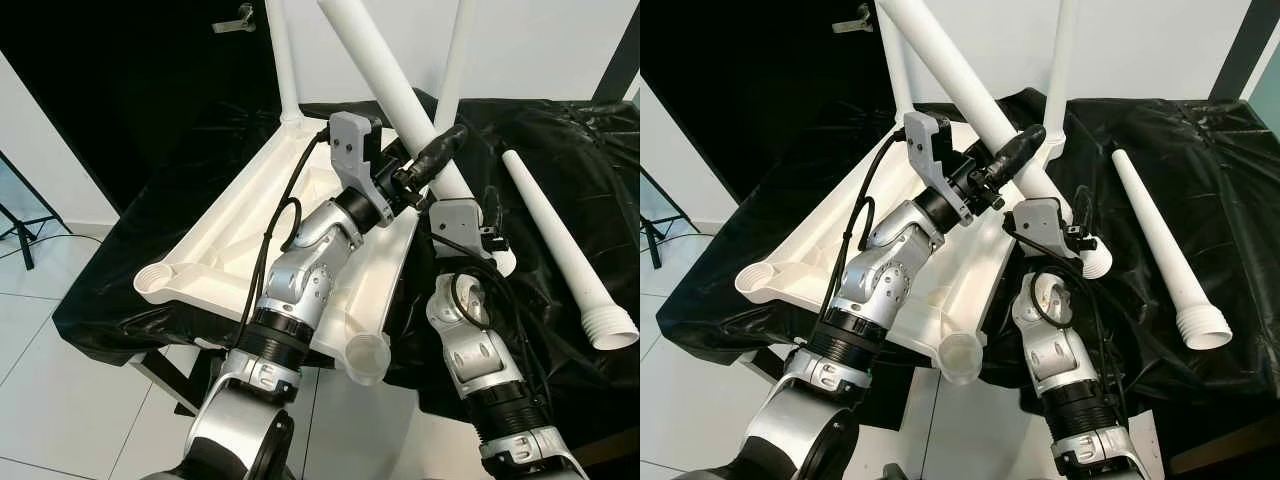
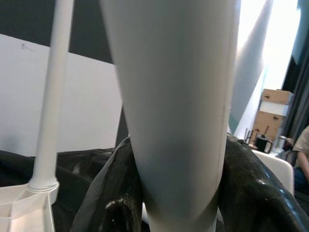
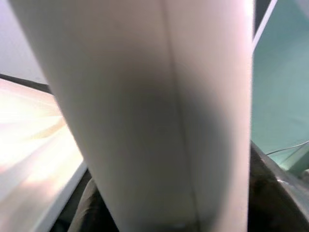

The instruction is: Building children table

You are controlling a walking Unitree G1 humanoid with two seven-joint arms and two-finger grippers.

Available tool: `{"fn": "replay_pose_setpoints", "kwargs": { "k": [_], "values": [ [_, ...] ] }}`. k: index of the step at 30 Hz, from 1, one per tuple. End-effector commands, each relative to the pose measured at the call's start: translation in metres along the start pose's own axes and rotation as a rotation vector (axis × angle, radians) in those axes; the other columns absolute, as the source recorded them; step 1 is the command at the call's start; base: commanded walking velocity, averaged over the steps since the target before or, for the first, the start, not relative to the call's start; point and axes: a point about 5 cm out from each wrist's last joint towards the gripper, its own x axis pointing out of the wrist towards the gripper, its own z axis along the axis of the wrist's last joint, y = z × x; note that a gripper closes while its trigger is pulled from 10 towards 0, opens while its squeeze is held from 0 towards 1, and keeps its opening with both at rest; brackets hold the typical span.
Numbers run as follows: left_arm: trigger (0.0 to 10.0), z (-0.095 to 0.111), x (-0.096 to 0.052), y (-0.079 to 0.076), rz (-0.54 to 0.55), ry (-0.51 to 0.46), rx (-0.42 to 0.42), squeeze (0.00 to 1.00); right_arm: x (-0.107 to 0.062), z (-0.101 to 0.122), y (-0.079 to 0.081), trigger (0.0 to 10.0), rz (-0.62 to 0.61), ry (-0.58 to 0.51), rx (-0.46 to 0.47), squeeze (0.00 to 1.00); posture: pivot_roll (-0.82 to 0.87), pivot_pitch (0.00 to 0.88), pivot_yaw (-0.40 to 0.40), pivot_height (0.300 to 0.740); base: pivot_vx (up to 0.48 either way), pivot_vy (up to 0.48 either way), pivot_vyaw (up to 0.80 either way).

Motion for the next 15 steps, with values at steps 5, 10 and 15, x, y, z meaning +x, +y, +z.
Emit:
{"fn": "replay_pose_setpoints", "kwargs": {
  "k": [5, 10, 15],
  "values": [
    [0.0, 0.003, 0.007, -0.01, -0.046, -0.045, -0.018, 0.0, 0.001, 0.008, 0.006, 10.0, 0.108, 0.038, 0.107, 1.0, -0.16, 0.0, 0.084, 0.74, 0.0, 0.0, 0.0],
    [0.0, 0.003, 0.006, -0.011, -0.065, -0.044, -0.025, 0.0, 0.009, 0.038, 0.01, 10.0, 0.443, 0.028, 0.182, 0.0, -0.16, 0.0, 0.084, 0.74, 0.0, 0.0, 0.0],
    [0.0, 0.001, 0.006, -0.013, -0.08, -0.039, -0.033, 0.0, 0.016, 0.034, -0.008, 10.0, 0.681, 0.053, 0.089, 0.0, -0.17, 0.0, 0.085, 0.74, 0.0, 0.0, 0.0]
  ]
}}
